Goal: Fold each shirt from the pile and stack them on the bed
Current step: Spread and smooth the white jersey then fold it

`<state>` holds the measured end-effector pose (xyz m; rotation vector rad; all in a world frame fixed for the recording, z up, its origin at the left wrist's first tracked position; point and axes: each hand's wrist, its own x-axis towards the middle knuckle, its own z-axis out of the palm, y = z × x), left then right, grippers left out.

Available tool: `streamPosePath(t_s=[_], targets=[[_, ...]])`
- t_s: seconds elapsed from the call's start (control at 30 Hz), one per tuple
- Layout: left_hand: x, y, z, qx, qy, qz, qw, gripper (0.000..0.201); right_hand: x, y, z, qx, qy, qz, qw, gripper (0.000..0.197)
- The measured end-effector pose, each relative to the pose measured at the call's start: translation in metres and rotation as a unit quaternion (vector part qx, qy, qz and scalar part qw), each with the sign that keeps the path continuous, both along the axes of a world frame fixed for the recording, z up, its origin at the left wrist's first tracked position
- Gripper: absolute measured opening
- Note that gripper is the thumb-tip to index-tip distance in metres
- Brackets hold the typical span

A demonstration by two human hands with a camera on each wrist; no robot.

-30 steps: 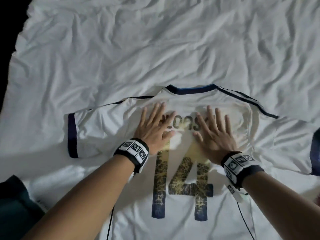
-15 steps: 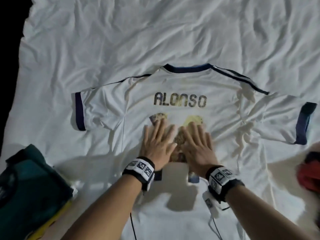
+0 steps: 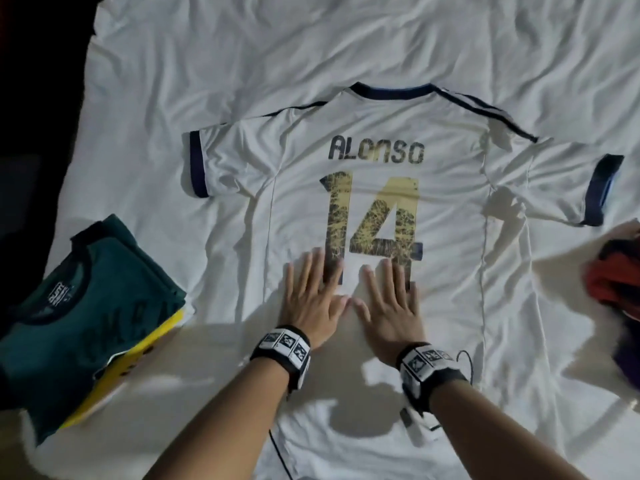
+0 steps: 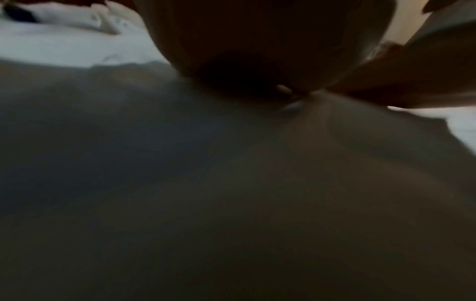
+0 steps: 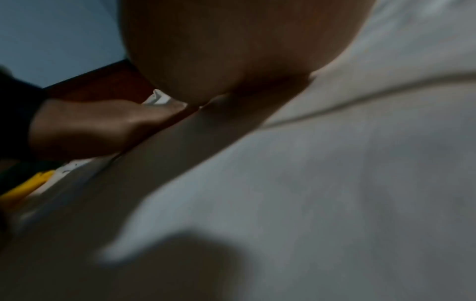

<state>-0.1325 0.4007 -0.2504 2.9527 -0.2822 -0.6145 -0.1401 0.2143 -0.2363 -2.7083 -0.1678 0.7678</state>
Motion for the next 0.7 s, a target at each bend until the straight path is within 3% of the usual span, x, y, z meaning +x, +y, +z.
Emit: streamPosePath(t_s=[0.07, 0.23, 0.33, 0.4, 0.53, 0.7], targets=[[-0.022, 0.023, -0.011, 0.024, -0.001, 0.049, 0.999, 0.073, -0.021, -0.011, -0.006, -0.026, 0.023, -0.031, 0.999, 0.066], [-0.054, 0.105, -0.017, 0.073, -0.040, 0.122, 0.989, 0.071, -0.051, -0.099, -0.008, -0.105, 0.019, -0.105, 0.989, 0.070], [-0.069, 0.096, -0.008, 0.044, -0.075, 0.164, 0.983, 0.075, -0.065, -0.110, -0.003, -0.141, 0.013, -0.192, 0.971, 0.072], [-0.078, 0.062, 0.000, 0.009, -0.094, 0.123, 0.988, 0.075, -0.073, -0.087, 0.002, -0.126, -0.011, -0.187, 0.974, 0.074], [-0.109, 0.003, -0.005, -0.034, -0.052, -0.006, 0.998, 0.075, -0.096, -0.035, -0.002, -0.044, -0.040, -0.032, 0.998, 0.066], [-0.121, 0.028, -0.014, 0.008, -0.043, 0.043, 0.998, 0.073, -0.114, -0.077, -0.007, -0.085, -0.028, -0.121, 0.989, 0.069]])
